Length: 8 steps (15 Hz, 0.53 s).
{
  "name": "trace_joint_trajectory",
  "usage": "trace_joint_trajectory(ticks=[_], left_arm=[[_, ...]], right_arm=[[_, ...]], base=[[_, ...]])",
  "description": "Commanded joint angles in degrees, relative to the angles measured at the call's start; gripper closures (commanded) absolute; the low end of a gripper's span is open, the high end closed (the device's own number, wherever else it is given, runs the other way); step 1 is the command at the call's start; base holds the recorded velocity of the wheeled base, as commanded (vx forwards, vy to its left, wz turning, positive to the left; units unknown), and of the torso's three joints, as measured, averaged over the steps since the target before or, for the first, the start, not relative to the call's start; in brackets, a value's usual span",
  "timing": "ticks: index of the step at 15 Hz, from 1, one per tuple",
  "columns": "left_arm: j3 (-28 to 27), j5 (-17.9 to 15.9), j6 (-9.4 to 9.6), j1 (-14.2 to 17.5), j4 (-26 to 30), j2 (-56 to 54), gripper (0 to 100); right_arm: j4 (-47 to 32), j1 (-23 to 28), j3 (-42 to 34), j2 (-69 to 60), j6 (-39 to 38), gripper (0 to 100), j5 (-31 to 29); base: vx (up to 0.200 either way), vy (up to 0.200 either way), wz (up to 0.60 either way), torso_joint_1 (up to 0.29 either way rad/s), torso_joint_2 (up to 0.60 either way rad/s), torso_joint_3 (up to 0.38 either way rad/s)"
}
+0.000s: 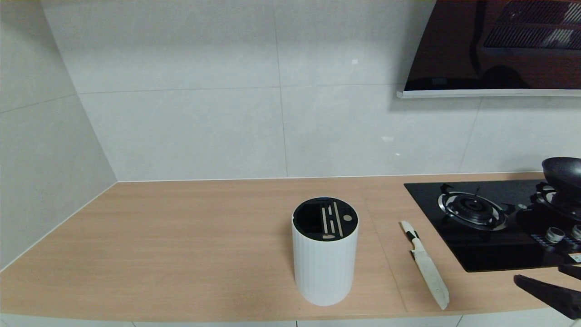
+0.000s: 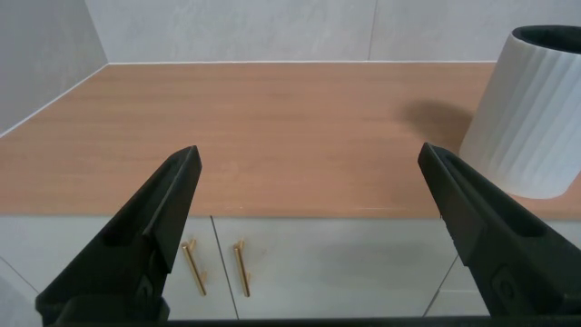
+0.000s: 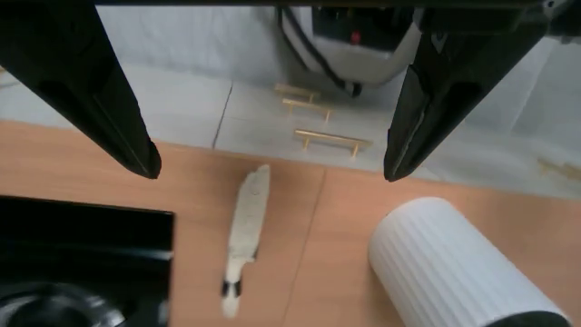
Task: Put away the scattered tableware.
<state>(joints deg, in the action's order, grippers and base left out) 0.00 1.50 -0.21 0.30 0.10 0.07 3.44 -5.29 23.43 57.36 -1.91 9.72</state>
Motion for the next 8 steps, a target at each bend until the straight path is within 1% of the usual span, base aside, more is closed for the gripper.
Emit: trace_joint_trajectory(ticks=[1, 3, 4, 5, 8], left_arm=[[0.0, 0.0, -0.06, 0.0, 0.0, 0.0, 0], [0.0, 0.0, -0.06, 0.0, 0.0, 0.0, 0], [0.0, 0.0, 0.03, 0.0, 0.0, 0.0, 0], [0.0, 0.0, -0.06, 0.0, 0.0, 0.0, 0], [0.0, 0.0, -0.06, 0.0, 0.0, 0.0, 0]], right_arm=[[13.7, -4.7, 4.0, 26.1, 0.1, 0, -3.6], [20.7, -6.2, 7.0, 38.2, 0.2, 0, -11.3], [23.7, -6.8, 8.6, 42.6, 0.2, 0, -13.3], [26.5, -7.3, 10.0, 46.4, 0.2, 0, -13.8], [29.9, -7.4, 12.3, 52.8, 0.2, 0, -14.0]], base=[[0.0, 0.0, 0.0, 0.0, 0.0, 0.0], [0.0, 0.0, 0.0, 0.0, 0.0, 0.0], [0.0, 0.0, 0.0, 0.0, 0.0, 0.0], [0.0, 0.0, 0.0, 0.0, 0.0, 0.0], [0.0, 0.0, 0.0, 0.0, 0.0, 0.0]])
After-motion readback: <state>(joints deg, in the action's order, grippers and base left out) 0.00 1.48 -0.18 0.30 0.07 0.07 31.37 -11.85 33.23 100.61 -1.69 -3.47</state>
